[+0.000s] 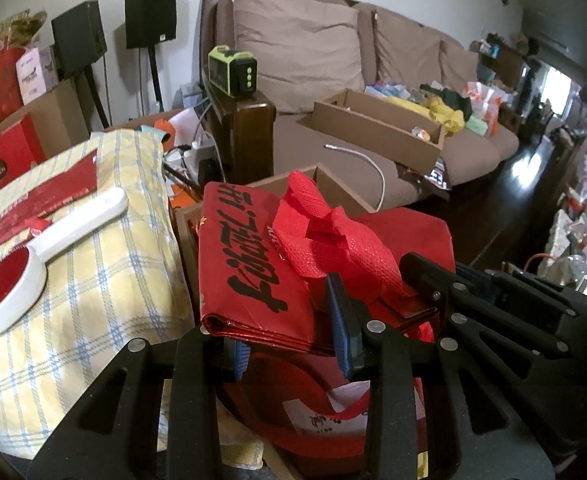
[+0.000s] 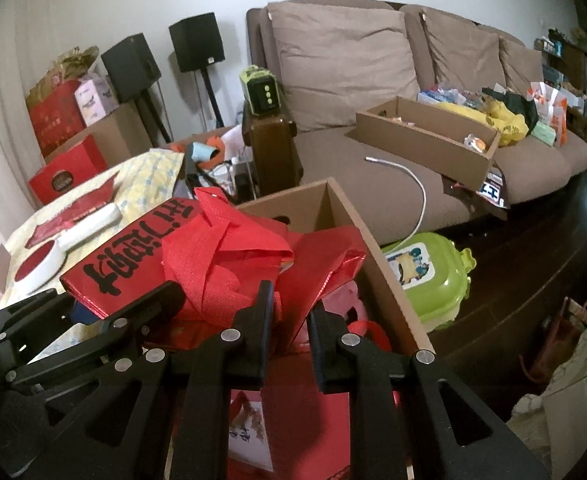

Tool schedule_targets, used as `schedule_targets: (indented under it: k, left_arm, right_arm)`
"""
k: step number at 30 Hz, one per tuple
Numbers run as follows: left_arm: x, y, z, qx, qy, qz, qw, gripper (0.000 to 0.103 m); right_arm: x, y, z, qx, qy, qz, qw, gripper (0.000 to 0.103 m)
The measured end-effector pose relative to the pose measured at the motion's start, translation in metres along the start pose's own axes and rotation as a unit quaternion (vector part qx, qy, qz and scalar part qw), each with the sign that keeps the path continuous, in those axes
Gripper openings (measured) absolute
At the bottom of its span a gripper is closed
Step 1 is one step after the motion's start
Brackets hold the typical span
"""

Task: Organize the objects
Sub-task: 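Lower the red bags into the cardboard box and open both grippers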

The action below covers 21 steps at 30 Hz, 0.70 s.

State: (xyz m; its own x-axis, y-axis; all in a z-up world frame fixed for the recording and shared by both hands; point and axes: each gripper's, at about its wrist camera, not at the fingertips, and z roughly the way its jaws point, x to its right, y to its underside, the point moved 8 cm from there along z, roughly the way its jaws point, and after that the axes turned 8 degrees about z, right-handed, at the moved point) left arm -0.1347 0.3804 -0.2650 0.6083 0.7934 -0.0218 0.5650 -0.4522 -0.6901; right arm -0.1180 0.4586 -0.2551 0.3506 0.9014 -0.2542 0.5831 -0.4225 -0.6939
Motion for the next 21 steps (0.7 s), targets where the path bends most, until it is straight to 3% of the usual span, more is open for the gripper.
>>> schedule_targets:
  k: [21]
  left_arm:
    - [-0.008, 0.013, 0.022, -0.039, 0.033, -0.035, 0.9981, 0.033]
  right_arm:
    - [0.009, 0.012, 0.017, -0.050, -0.002, 0.023, 0.998, 0.017]
